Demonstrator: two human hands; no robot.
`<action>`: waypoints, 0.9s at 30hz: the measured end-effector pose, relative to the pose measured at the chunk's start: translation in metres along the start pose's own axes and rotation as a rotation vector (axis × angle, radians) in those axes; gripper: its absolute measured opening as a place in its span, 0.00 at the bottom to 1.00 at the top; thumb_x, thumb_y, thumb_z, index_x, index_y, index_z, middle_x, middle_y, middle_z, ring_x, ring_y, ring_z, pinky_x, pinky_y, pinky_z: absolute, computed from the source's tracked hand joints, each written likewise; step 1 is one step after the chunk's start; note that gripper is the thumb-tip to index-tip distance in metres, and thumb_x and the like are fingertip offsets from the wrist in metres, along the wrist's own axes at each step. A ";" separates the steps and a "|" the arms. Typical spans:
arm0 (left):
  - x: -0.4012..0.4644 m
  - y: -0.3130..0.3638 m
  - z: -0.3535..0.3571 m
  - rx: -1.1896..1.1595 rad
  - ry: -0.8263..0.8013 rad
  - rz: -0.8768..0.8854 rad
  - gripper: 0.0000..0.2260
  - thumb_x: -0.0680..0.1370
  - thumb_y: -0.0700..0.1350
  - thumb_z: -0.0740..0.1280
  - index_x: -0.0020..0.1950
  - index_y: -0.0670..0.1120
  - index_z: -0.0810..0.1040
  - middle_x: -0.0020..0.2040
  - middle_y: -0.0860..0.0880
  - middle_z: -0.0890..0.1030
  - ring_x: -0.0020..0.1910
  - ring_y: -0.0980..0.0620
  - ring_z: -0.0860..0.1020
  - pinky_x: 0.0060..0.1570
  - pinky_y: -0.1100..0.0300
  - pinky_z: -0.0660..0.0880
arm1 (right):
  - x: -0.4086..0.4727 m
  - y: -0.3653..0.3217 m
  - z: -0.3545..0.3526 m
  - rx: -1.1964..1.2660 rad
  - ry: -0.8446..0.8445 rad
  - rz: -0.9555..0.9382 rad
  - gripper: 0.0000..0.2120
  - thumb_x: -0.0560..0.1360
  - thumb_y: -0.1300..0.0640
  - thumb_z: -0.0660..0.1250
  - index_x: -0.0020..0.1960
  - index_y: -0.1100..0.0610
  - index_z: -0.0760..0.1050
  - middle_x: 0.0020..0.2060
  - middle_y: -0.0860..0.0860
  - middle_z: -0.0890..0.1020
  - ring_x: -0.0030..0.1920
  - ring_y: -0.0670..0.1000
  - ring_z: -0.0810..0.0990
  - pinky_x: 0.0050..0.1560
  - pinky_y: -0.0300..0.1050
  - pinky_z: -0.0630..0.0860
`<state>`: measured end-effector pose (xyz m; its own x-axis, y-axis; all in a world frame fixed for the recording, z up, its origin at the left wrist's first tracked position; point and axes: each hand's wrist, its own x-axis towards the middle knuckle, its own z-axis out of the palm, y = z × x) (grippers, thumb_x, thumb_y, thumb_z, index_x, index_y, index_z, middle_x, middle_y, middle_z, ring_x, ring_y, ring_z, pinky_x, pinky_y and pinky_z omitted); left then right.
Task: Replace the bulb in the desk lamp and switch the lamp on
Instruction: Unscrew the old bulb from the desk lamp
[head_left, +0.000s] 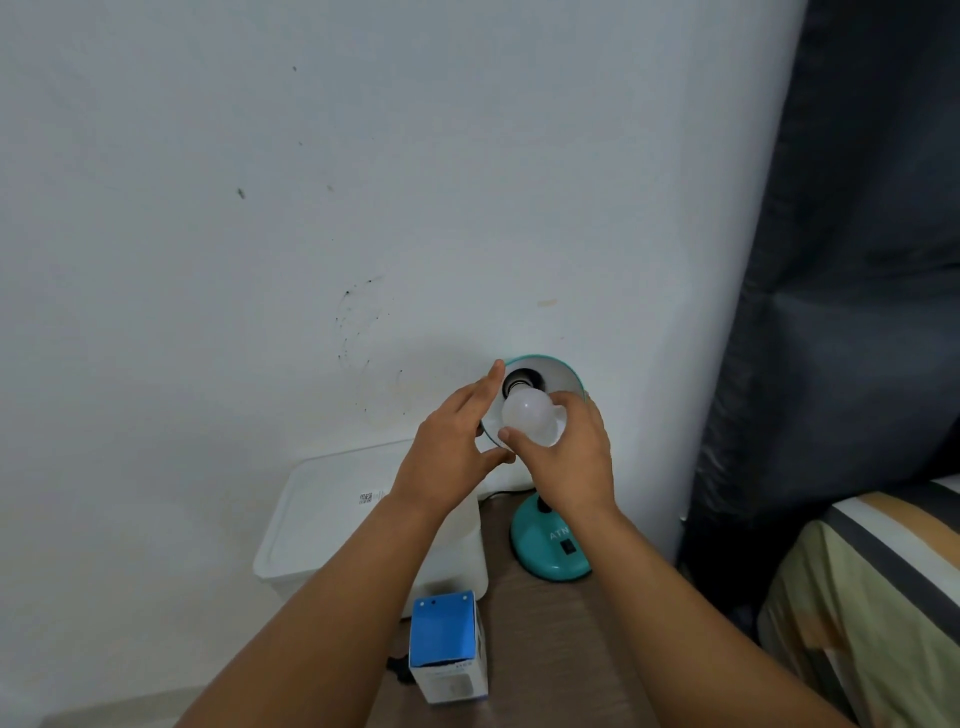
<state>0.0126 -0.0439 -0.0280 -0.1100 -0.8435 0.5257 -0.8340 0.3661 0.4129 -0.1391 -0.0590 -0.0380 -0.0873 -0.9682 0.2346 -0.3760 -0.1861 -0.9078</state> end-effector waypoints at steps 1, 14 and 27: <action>0.000 0.001 0.000 -0.005 -0.004 -0.001 0.47 0.69 0.47 0.79 0.79 0.59 0.54 0.66 0.52 0.74 0.46 0.59 0.73 0.55 0.60 0.78 | 0.000 0.000 0.000 -0.005 -0.007 -0.016 0.31 0.65 0.45 0.76 0.64 0.45 0.68 0.66 0.51 0.69 0.65 0.55 0.69 0.61 0.55 0.73; 0.001 0.001 -0.001 -0.036 -0.006 -0.009 0.45 0.70 0.46 0.78 0.79 0.59 0.55 0.66 0.52 0.74 0.45 0.64 0.73 0.57 0.60 0.78 | -0.001 -0.002 0.000 0.035 0.039 -0.028 0.34 0.64 0.42 0.76 0.64 0.50 0.68 0.63 0.49 0.71 0.64 0.53 0.71 0.60 0.50 0.72; 0.000 0.003 0.000 -0.024 0.009 -0.007 0.43 0.71 0.48 0.77 0.79 0.58 0.55 0.65 0.51 0.74 0.48 0.58 0.74 0.57 0.61 0.77 | 0.000 0.000 0.002 0.033 0.018 -0.003 0.39 0.63 0.41 0.76 0.69 0.51 0.64 0.67 0.50 0.68 0.66 0.54 0.68 0.65 0.54 0.70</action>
<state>0.0105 -0.0432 -0.0267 -0.0993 -0.8425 0.5295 -0.8217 0.3696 0.4339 -0.1368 -0.0595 -0.0386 -0.1028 -0.9644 0.2437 -0.3459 -0.1951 -0.9178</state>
